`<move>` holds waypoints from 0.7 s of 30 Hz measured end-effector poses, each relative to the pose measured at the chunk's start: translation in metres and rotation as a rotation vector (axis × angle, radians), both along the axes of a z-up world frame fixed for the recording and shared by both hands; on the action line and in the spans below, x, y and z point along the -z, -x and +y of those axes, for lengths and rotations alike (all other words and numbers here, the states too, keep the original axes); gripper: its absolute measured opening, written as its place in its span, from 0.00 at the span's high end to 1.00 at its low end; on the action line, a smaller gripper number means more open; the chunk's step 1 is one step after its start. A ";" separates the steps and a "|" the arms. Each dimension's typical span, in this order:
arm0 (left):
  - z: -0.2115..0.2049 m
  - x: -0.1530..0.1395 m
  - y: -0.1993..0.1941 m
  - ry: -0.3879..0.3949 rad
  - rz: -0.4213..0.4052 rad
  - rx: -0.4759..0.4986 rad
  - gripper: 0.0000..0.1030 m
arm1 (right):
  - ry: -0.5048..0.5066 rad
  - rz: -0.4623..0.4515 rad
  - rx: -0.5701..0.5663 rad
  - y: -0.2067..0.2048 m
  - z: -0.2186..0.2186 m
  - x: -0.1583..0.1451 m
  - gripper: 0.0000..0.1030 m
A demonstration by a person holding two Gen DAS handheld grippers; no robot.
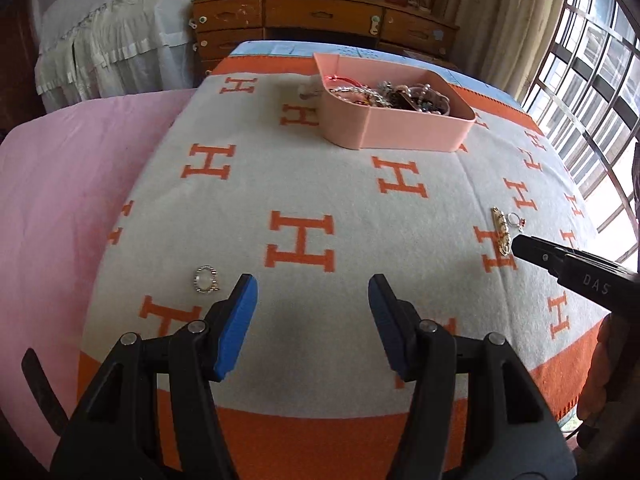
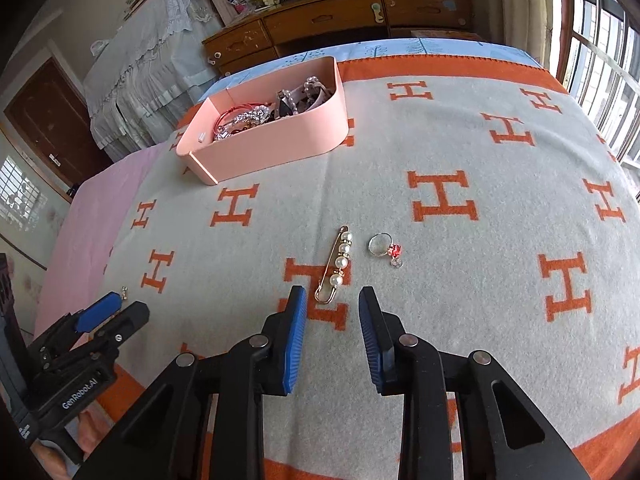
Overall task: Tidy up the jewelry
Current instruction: 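Move the right tool to the gold pearl safety pin and grasp it, then lower the left tool over the pearl button earring and grasp it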
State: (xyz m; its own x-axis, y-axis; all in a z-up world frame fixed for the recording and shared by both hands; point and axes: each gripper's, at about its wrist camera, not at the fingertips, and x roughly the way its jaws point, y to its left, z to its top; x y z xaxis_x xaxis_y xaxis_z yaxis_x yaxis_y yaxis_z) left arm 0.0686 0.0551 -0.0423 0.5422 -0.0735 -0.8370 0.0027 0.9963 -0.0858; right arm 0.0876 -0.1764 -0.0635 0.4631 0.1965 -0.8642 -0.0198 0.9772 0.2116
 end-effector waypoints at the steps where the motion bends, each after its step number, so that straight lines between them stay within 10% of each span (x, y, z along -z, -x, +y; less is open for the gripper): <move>1: 0.008 -0.001 0.000 0.000 -0.002 -0.013 0.47 | 0.002 0.006 0.004 -0.005 0.001 0.003 0.75; 10: 0.086 -0.006 0.000 0.025 0.000 -0.146 0.47 | 0.111 -0.005 -0.027 -0.033 0.019 0.014 0.87; 21: 0.072 0.014 -0.012 0.008 0.127 -0.006 0.47 | 0.111 -0.049 -0.083 0.001 0.035 0.018 0.93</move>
